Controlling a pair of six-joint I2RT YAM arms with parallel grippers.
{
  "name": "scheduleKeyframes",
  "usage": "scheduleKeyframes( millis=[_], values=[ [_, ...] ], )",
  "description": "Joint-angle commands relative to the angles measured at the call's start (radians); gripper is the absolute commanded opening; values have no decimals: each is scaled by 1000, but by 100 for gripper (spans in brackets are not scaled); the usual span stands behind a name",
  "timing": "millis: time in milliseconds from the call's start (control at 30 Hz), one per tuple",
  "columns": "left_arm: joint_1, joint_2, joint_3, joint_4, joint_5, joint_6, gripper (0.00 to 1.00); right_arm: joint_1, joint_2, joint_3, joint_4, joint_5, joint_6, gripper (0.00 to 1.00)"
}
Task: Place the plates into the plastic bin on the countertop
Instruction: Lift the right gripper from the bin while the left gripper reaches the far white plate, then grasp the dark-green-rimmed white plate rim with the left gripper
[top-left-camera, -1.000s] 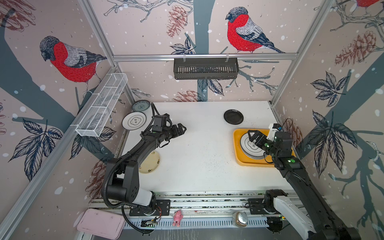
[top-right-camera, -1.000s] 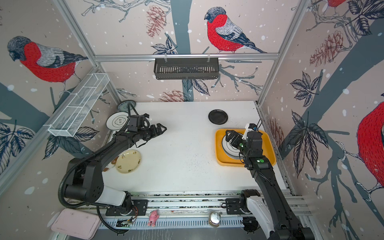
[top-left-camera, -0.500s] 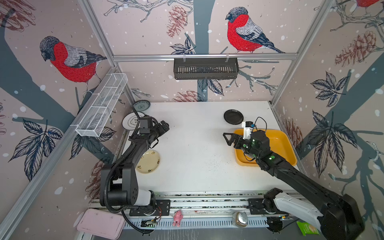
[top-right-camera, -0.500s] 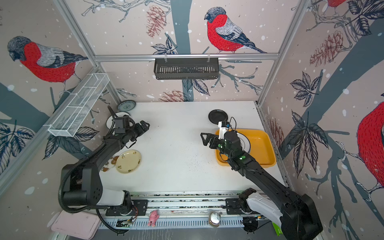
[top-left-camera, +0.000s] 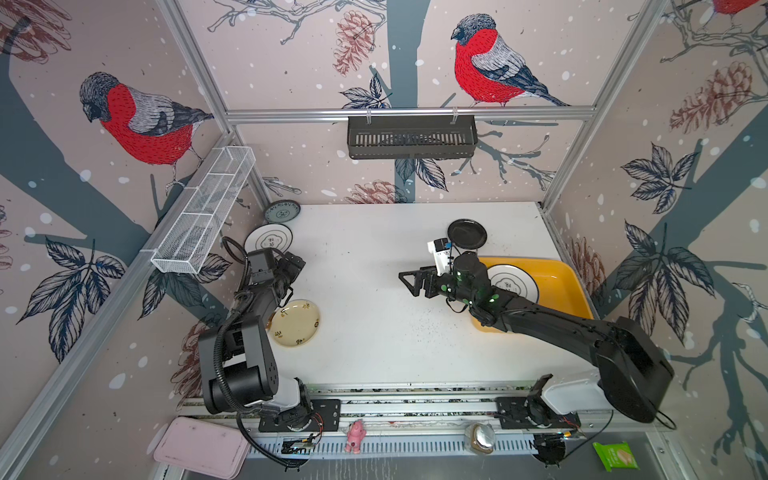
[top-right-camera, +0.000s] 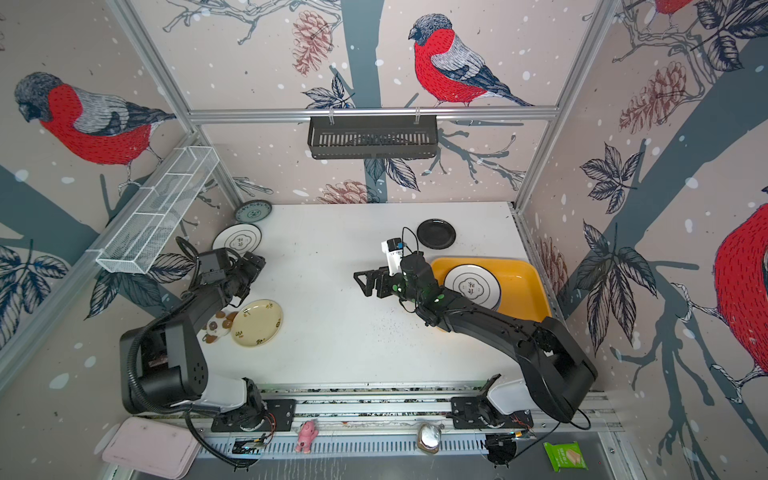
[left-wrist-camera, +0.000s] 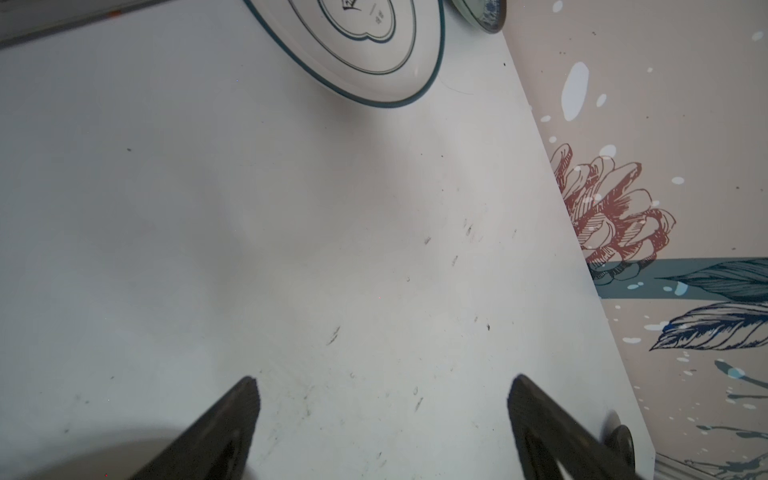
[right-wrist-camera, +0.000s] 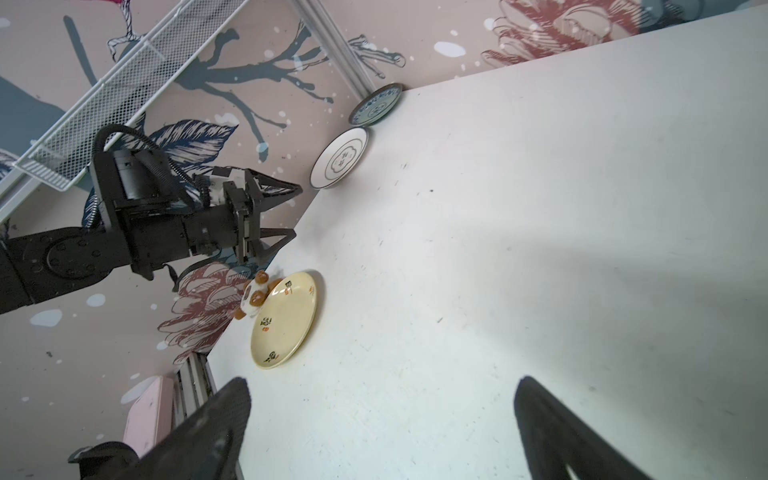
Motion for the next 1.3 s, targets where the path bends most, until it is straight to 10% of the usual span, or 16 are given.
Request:
scheduleKeyframes(
  millis=[0, 1267],
  values=[
    [5, 14, 15, 86, -33, -84, 94, 15, 49, 34, 83, -47, -29, 100],
    [100, 591, 309, 324, -107, -518, 71, 11, 34, 86, 1, 65, -5, 100]
  ],
)
